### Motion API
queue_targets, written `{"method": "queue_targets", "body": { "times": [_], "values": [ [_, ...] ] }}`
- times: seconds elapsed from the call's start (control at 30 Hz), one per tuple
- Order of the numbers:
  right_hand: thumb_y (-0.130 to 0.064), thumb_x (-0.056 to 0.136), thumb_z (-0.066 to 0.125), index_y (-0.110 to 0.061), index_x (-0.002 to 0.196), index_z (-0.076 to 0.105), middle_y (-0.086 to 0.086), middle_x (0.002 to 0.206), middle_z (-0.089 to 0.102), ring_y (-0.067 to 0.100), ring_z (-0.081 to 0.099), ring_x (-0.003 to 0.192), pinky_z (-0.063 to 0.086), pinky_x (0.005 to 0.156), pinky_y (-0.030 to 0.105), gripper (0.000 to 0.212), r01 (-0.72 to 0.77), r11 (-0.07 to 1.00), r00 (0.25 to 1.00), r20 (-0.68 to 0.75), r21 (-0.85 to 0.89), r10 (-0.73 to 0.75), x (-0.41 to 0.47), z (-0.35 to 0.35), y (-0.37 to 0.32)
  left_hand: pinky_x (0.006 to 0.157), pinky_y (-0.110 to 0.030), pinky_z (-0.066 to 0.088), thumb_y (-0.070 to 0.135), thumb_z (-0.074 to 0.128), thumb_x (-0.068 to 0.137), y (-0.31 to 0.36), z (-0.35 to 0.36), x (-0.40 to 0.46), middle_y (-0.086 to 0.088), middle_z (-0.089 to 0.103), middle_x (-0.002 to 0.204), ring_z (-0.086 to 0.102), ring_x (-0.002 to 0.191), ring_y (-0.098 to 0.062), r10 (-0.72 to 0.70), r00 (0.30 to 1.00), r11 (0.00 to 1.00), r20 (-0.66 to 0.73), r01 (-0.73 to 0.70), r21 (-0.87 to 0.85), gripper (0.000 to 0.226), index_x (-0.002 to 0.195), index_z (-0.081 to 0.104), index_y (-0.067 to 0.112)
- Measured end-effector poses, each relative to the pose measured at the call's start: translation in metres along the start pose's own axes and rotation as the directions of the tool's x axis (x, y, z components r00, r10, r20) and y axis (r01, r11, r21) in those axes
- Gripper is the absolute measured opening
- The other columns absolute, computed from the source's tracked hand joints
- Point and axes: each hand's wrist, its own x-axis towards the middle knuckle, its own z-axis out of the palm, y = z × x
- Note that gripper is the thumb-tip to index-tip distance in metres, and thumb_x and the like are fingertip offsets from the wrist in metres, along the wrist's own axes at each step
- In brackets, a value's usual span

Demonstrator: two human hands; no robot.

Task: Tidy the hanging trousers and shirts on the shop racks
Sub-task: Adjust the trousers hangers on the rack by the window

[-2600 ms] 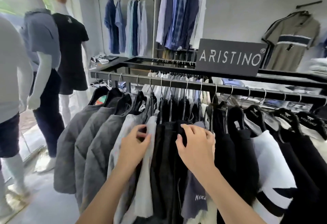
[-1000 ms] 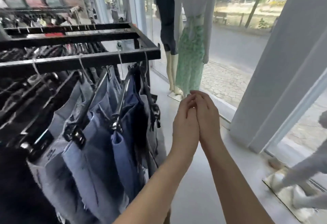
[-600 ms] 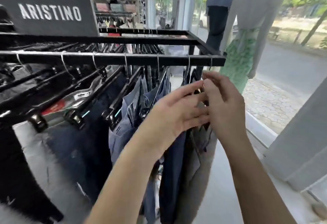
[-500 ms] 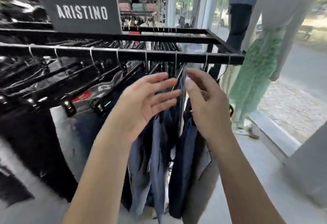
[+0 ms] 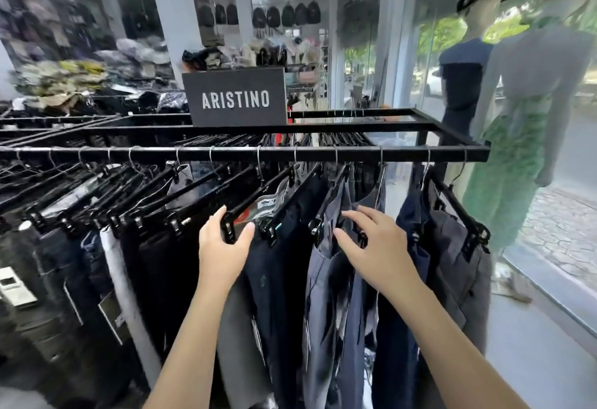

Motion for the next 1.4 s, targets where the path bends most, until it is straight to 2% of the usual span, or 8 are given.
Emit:
{"method": "queue_targets", "body": {
  "times": [0.37,0.5,0.63,0.73,0.87,1.03,1.3,1.4],
  "values": [
    [-0.041,0.098,0.043,-0.017,0.127,0.061,0.004,0.130,0.060,0.025,0.047,0.130,0.035,0.108,0.047,0.042,-0.237,0.898,0.964,-0.204,-0.370,0.170,-0.008,0.018,-0.025,0.117,-0.033,0.027,0.036,0.059,0.092,-0.032,-0.001,0.002,0.013,0.033,0.152,0.028,0.139,-0.002,0.316,0.765,0.948,0.561,-0.228,-0.223,0.066,0.149,0.025,0.038],
    [-0.043,0.095,0.043,-0.019,0.132,0.060,0.007,0.140,0.055,0.023,0.045,0.135,0.034,0.111,0.048,0.047,-0.062,0.954,0.992,-0.125,-0.293,0.026,0.000,0.059,-0.088,0.101,-0.020,0.039,0.028,0.056,0.095,-0.036,-0.015,0.016,0.010,0.046,0.144,0.051,0.114,0.001,0.331,0.675,0.942,0.660,-0.204,-0.265,0.059,0.146,0.030,0.044],
    [-0.039,0.098,0.047,-0.025,0.136,0.056,0.001,0.144,0.050,0.017,0.040,0.138,0.027,0.114,0.042,0.041,0.124,0.961,0.991,0.084,-0.246,-0.106,0.004,0.101,-0.136,0.095,-0.031,0.051,0.020,0.053,0.096,-0.051,-0.048,0.033,0.013,0.066,0.118,0.065,0.096,-0.001,0.313,0.783,0.936,0.537,-0.158,-0.315,0.038,0.126,0.057,0.042],
    [-0.042,0.098,0.044,-0.033,0.139,0.049,-0.002,0.144,0.049,0.015,0.037,0.138,0.025,0.110,0.043,0.042,0.116,0.948,0.989,0.120,-0.297,-0.084,-0.001,0.119,-0.138,0.087,-0.035,0.055,0.002,0.051,0.091,-0.065,-0.092,0.043,0.005,0.070,0.106,0.068,0.090,-0.009,0.460,0.878,0.881,0.131,-0.434,-0.188,0.032,0.108,0.069,0.022],
    [-0.039,0.093,0.050,-0.027,0.134,0.052,0.000,0.133,0.056,0.020,0.045,0.131,0.032,0.107,0.046,0.043,0.087,0.919,0.996,0.028,-0.384,-0.083,-0.007,0.124,-0.127,0.108,-0.046,0.031,0.007,0.056,0.077,-0.090,-0.145,0.076,0.001,0.061,0.117,0.056,0.109,-0.021,0.635,0.709,0.758,-0.307,-0.496,0.423,0.033,0.106,0.065,0.018],
    [-0.051,0.086,0.035,-0.023,0.127,0.059,0.008,0.130,0.059,0.027,0.049,0.127,0.034,0.105,0.052,0.055,-0.016,0.885,0.997,-0.073,-0.466,-0.021,-0.005,0.130,-0.126,0.111,-0.060,0.019,0.038,0.046,0.092,-0.114,-0.182,0.107,-0.002,0.026,0.155,0.031,0.138,-0.026,0.194,0.978,0.884,-0.072,-0.143,0.446,0.046,0.137,0.045,0.030],
    [-0.039,0.085,0.051,-0.016,0.130,0.060,0.018,0.141,0.050,0.033,0.047,0.129,0.030,0.107,0.057,0.052,0.092,0.906,0.992,-0.042,-0.413,-0.120,0.005,0.183,-0.217,0.117,-0.039,0.021,0.043,0.043,0.097,-0.125,-0.189,0.092,0.004,0.013,0.161,0.022,0.144,-0.014,0.259,0.893,0.881,0.367,-0.374,0.289,0.040,0.136,0.050,0.040],
    [-0.047,0.089,0.041,-0.025,0.137,0.054,0.010,0.150,0.044,0.027,0.042,0.137,0.031,0.109,0.049,0.055,0.324,0.871,0.946,0.131,-0.369,-0.297,0.007,0.205,-0.259,0.112,-0.028,0.031,0.026,0.051,0.094,-0.131,-0.216,0.104,0.003,0.042,0.148,0.037,0.137,-0.013,0.380,0.911,0.891,0.163,-0.407,0.200,0.035,0.127,0.062,0.023]
  ]
}}
